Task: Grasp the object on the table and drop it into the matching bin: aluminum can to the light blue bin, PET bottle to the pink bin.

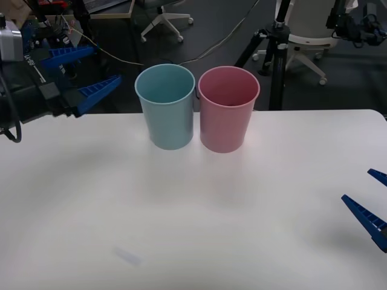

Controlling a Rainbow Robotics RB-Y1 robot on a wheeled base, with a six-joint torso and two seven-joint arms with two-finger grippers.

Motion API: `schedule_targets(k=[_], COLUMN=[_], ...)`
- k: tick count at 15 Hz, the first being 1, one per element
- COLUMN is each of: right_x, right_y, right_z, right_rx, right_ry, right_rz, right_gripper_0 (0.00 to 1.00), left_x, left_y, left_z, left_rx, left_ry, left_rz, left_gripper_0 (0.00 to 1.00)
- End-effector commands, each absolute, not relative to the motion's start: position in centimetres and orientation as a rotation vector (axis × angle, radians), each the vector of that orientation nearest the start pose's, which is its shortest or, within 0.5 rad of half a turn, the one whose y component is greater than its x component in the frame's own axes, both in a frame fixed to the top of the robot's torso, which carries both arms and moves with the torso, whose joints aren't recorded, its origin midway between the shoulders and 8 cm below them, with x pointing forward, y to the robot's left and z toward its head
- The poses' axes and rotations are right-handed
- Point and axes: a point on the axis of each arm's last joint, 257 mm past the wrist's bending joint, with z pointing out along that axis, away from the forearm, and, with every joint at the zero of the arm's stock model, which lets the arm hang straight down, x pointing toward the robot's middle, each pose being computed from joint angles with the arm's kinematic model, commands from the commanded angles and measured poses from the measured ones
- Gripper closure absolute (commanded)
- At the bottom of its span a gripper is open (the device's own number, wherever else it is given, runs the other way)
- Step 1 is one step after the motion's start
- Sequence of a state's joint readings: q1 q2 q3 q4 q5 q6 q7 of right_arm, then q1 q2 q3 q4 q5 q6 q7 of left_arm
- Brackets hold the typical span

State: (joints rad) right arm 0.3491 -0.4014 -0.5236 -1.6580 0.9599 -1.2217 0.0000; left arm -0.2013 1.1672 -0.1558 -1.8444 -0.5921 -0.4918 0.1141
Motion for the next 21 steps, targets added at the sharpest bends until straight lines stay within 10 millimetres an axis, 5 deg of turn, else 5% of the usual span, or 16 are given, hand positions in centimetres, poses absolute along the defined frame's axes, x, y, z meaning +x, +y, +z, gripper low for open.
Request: schedule_targets(k=[1, 12, 21], right_x=[34.2, 34.2, 34.2], right_y=[-33.0, -33.0, -33.0], right_z=[-16.9, -16.9, -16.9], right_rx=[-0.465, -0.465, -0.465], right_ry=[1.441, 1.441, 1.441], right_rz=[0.567, 0.567, 0.567], right_gripper_0=[0.00, 0.00, 0.00], left_x=[47.9, 44.3, 38.4], left_y=[23.5, 31.6, 32.9], left_z=[-1.2, -8.0, -14.7], left_rx=[0.719, 0.553, 0.488], left_ry=[1.411, 1.496, 1.560], left_rz=[-0.505, -0.386, -0.413], left_gripper_0=[0.00, 0.00, 0.00])
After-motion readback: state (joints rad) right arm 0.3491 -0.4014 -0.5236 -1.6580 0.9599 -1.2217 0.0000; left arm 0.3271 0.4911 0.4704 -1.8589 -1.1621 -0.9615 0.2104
